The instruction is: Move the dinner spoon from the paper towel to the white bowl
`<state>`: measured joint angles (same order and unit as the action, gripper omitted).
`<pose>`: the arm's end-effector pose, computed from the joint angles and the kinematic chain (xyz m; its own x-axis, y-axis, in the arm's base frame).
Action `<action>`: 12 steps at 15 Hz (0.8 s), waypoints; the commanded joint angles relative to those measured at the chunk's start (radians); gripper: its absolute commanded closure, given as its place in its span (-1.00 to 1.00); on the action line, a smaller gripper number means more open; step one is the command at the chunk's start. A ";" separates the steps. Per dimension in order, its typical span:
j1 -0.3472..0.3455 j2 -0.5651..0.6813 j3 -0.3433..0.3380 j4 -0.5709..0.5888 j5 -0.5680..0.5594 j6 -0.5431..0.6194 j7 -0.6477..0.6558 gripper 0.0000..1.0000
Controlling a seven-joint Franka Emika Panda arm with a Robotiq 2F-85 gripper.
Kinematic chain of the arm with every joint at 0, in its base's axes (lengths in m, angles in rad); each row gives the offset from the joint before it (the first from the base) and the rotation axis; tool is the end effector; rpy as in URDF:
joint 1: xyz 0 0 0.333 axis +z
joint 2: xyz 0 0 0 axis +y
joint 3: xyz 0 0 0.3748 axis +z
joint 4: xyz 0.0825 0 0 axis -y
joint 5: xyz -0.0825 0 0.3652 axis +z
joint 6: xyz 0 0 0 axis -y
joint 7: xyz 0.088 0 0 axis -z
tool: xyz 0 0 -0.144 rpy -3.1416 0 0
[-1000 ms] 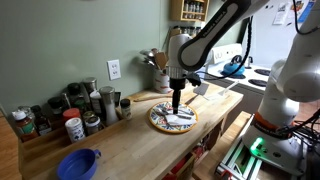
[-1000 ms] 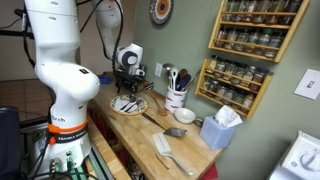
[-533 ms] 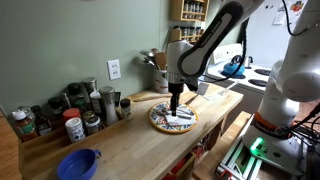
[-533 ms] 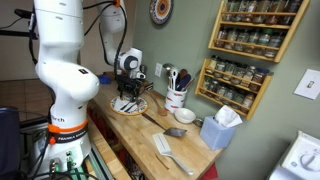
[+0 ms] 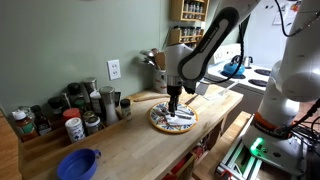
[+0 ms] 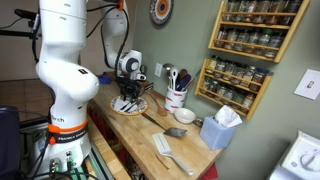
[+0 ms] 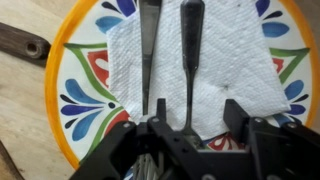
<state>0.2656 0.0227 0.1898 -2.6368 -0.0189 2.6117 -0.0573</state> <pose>0.3721 0.1825 0.2726 0.8622 0.5043 -0.0476 0.5050 -0.8631 0.0018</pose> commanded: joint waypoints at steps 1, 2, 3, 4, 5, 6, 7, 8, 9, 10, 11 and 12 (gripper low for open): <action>-0.015 0.023 0.012 0.010 -0.038 0.020 0.045 0.28; -0.015 0.024 0.012 0.011 -0.040 0.019 0.048 0.35; -0.016 0.026 0.012 0.013 -0.037 0.020 0.044 0.40; -0.017 0.031 0.012 0.017 -0.033 0.020 0.038 0.44; -0.017 0.038 0.012 0.021 -0.028 0.022 0.030 0.38; -0.018 0.045 0.012 0.025 -0.024 0.023 0.026 0.35; -0.018 0.049 0.012 0.027 -0.023 0.025 0.026 0.36; -0.019 0.055 0.011 0.029 -0.021 0.027 0.022 0.30; -0.020 0.061 0.011 0.031 -0.023 0.027 0.024 0.29; -0.021 0.065 0.009 0.030 -0.024 0.030 0.026 0.33; -0.022 0.067 0.008 0.029 -0.025 0.030 0.029 0.40; -0.024 0.066 0.007 0.025 -0.027 0.034 0.033 0.40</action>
<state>0.2573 0.0673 0.1897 -2.6129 -0.0291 2.6225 -0.0409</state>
